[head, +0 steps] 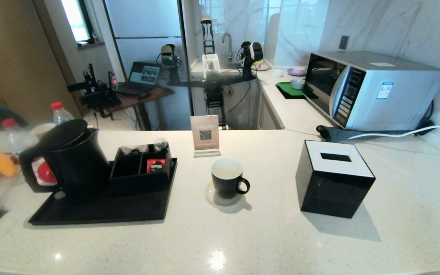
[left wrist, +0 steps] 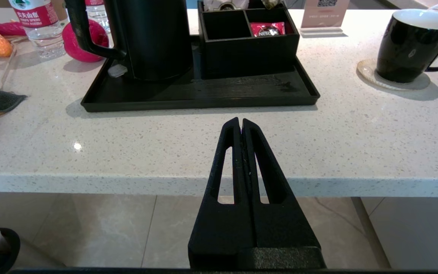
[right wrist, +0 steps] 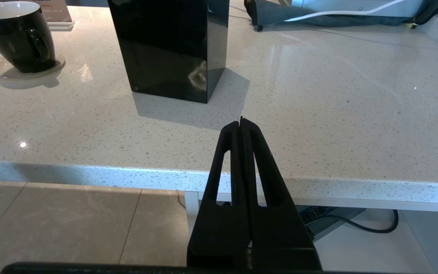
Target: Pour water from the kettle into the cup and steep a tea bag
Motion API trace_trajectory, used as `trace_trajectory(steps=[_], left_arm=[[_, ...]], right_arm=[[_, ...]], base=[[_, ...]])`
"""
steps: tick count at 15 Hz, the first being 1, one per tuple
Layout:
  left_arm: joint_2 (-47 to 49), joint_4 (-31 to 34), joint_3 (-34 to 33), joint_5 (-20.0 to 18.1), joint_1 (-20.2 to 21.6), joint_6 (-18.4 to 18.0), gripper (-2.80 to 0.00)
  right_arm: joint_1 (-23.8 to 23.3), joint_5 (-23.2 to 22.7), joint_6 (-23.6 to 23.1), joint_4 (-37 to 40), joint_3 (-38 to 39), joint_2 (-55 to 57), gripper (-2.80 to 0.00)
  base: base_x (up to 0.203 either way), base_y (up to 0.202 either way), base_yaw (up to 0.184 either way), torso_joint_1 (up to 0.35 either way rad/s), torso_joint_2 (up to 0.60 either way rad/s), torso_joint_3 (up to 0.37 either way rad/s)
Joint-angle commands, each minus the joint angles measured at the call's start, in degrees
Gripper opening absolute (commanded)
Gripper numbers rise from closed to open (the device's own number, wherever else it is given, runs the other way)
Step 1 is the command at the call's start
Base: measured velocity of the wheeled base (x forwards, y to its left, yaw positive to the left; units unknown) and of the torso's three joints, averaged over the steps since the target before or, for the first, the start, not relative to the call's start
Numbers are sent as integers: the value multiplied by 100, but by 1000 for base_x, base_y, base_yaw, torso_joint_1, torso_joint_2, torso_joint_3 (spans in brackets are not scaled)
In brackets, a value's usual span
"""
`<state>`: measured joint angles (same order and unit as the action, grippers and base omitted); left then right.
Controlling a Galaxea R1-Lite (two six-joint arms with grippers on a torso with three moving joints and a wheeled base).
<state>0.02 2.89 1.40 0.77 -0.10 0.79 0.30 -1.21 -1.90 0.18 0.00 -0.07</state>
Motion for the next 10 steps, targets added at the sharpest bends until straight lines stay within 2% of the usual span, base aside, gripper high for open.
trace_trajectory(steps=[1, 4, 8, 10], left_arm=[[-1, 166, 263, -1, 1, 9, -280], [64, 741, 993, -53, 1, 17, -280], [951, 761, 1613, -84, -30, 17, -280], [1587, 712, 2013, -45, -189, 17, -280]], right_arm=[[5, -2, -3, -1, 0, 7, -280], [5, -2, -3, -1, 0, 7, -280], [5, -2, -3, -1, 0, 7, -280], [5, -2, -3, -1, 0, 7, -280]], base=[[0, 0, 0, 0, 0, 0], [0, 0, 0, 0, 0, 0], [0, 0, 0, 0, 0, 0], [0, 0, 0, 0, 0, 0]])
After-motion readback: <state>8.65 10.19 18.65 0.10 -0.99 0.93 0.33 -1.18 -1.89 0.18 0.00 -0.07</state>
